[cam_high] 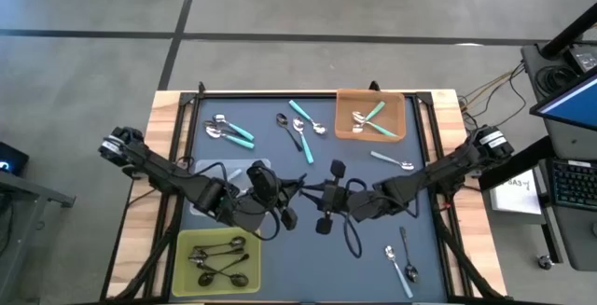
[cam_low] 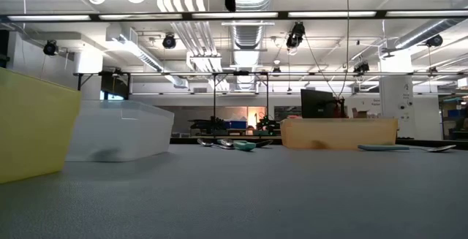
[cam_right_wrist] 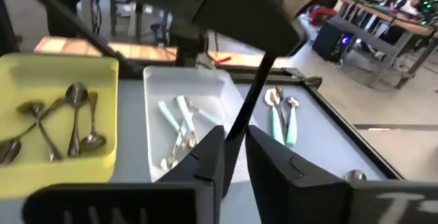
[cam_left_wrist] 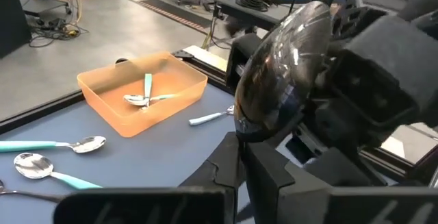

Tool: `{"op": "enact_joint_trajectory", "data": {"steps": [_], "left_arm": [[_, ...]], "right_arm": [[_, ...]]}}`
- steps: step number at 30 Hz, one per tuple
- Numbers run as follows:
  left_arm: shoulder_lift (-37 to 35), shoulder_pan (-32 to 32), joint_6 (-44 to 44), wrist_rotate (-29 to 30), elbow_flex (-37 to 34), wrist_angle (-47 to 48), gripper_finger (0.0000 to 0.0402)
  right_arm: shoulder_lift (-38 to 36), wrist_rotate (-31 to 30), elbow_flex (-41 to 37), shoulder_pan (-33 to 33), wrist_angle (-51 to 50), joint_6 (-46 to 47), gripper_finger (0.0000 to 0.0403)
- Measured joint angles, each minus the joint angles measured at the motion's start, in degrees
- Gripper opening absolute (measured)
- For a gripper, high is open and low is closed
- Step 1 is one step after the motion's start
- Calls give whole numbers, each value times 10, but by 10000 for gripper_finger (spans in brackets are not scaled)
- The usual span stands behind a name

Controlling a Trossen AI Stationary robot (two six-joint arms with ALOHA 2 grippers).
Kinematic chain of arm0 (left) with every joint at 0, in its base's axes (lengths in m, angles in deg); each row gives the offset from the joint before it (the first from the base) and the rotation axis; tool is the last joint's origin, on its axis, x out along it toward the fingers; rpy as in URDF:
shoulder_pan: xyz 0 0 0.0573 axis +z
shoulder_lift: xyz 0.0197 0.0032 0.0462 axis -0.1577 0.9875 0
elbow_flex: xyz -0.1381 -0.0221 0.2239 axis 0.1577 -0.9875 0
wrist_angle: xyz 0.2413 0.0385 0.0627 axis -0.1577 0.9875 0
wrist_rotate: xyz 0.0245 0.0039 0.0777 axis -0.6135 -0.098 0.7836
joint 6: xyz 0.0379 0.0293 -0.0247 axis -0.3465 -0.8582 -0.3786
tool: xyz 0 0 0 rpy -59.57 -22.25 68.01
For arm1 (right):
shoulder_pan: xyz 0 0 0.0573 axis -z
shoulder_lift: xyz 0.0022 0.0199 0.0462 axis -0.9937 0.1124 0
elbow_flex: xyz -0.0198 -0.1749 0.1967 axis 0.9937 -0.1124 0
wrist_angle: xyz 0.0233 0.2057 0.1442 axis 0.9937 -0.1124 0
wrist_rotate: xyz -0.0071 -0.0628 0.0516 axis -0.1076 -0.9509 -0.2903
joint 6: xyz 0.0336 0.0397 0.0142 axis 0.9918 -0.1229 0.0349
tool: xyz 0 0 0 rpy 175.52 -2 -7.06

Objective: Sort silverware by color (type)
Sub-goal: Put the black spoon into the yellow bin

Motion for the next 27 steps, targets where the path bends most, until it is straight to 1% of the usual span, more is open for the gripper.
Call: {"op": "enact_joint_trajectory", "data": {"steps": [3, 5, 6, 9, 12, 14, 16, 21, 24, 27], "left_arm": [[0, 1, -1, 8, 0, 3, 1], [0, 1, -2, 6, 0, 6, 1], [0, 1, -2, -5, 0, 11, 1], [-3, 0, 0, -84, 0, 41, 1], [-6, -6, 22, -184, 3, 77, 1], [-7, -12, 41, -253, 18, 127, 1], [-8, -21, 67, -308, 45, 211, 1], [2, -62, 168, -381, 132, 455, 0], [15, -97, 235, -448, 153, 544, 0], [29, -133, 272, -503, 157, 574, 0]], "right_arm": [[-14, 4, 4, -10, -47, 10, 74], [-28, 5, 9, -18, -107, 39, 90], [-35, 8, 14, -23, -141, 59, 98], [-59, 42, 34, -38, -272, 135, 118], [-80, 110, 59, -52, -405, 249, 129], [-90, 157, 70, -60, -480, 338, 131], [-96, 195, 71, -69, -539, 422, 129], [-91, 271, 64, -103, -666, 577, 116], [-80, 302, 47, -127, -692, 662, 108], [-68, 308, 28, -152, -690, 726, 103]]}}
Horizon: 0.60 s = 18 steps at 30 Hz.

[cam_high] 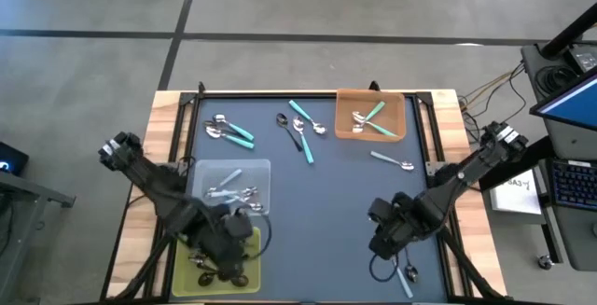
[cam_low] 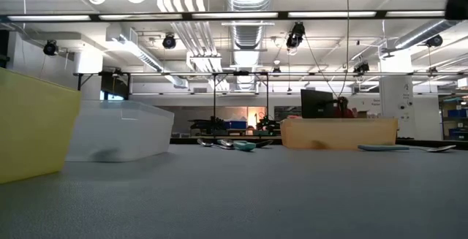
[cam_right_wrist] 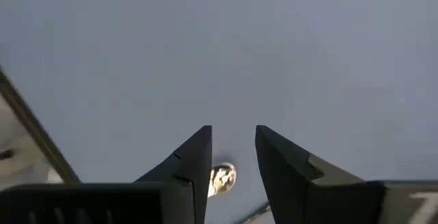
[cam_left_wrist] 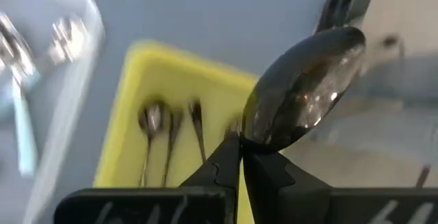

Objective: Sort silverware by color (type)
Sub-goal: Put the black spoon into the yellow bin

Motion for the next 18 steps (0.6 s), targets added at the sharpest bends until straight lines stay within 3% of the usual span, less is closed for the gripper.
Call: {"op": "enact_joint_trajectory", "data": {"steps": [7, 13, 18], "left_arm": [[56, -31, 36, -44, -21, 13, 0], [124, -33, 34, -122, -11, 15, 0], [149, -38, 2, -128, 20, 16, 0]], "right_arm": [[51, 1, -30, -32, 3, 54, 102], [102, 73, -26, -45, 16, 46, 118], [127, 90, -5, -56, 20, 45, 143]]}}
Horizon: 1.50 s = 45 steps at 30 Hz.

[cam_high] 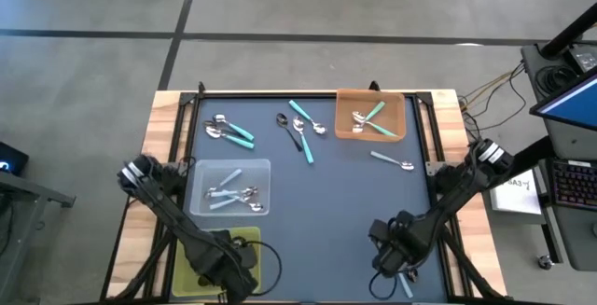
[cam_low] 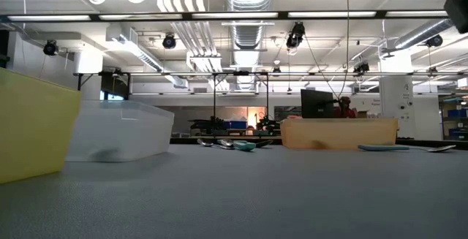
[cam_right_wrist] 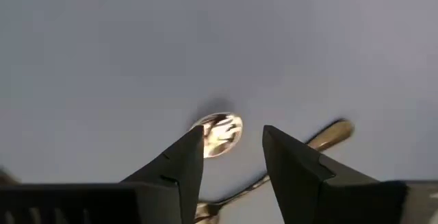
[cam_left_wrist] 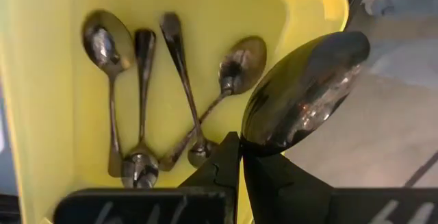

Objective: Sort silverware by color (type)
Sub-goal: Put the black spoon into the yellow bin, then put the light blue spoon into the white bin

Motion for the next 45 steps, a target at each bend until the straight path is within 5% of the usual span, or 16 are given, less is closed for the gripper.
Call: {"op": "enact_joint_trajectory", "data": {"steps": [6, 13, 22, 33, 45], "left_arm": [[-9, -1, 9, 13, 2, 26, 7], [-11, -11, -8, 14, 2, 30, 69], [-34, -24, 4, 147, -4, 83, 137], [-70, -54, 39, 201, -24, 173, 138], [-119, -64, 65, 229, -81, 175, 137]], "right_arm": [[15, 11, 17, -10, 37, 7, 153], [26, 48, 18, -17, 65, 47, 139], [33, 56, 17, -19, 68, 120, 138], [63, 117, 15, -38, 72, 194, 134], [140, 141, 17, -44, 79, 138, 98]]}}
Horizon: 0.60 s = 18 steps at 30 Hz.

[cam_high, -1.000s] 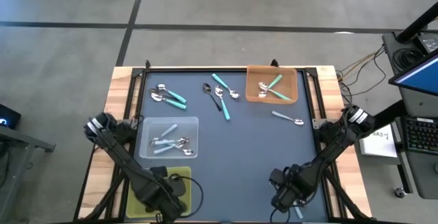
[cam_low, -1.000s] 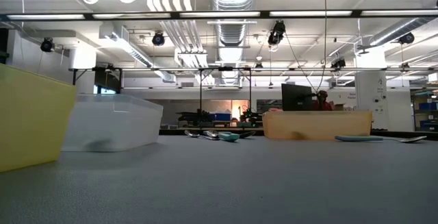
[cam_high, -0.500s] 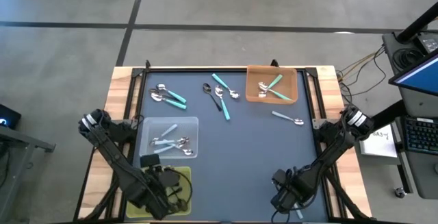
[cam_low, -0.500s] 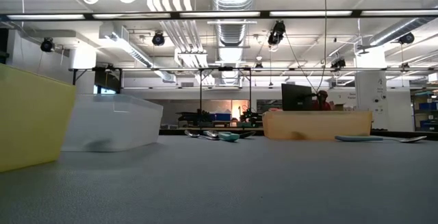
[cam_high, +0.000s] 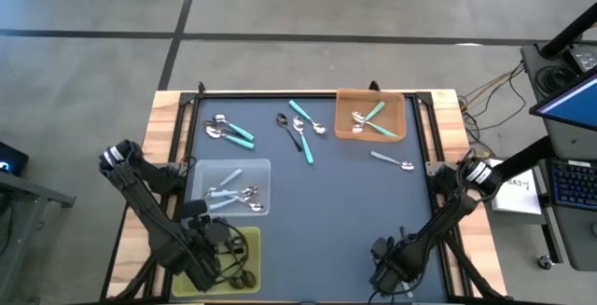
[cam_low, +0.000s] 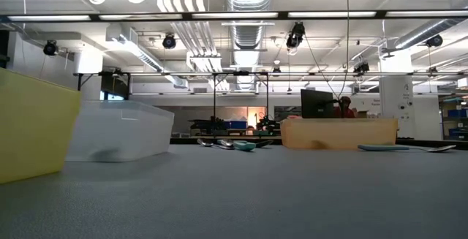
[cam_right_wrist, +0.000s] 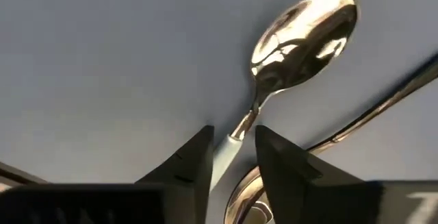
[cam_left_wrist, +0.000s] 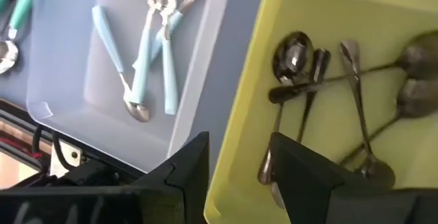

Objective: Sort silverware by color (type)
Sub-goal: Put the light blue spoon into the white bin

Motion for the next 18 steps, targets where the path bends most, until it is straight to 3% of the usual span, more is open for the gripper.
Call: {"op": "enact_joint_trajectory", "data": {"steps": [5, 8, 12, 18], "left_arm": [[-19, 0, 26, 42, -21, 0, 137], [-31, 0, 44, 96, -36, 0, 137], [-50, 1, 105, 213, -60, 0, 137], [-72, 2, 202, 306, -96, -25, 137]], "right_arm": [[0, -1, 0, 2, 5, -4, 27], [-11, 1, -1, 9, 5, -8, 19], [-35, -4, 4, 28, 2, -29, 16], [-80, -207, 64, 72, 10, -180, 15]]}}
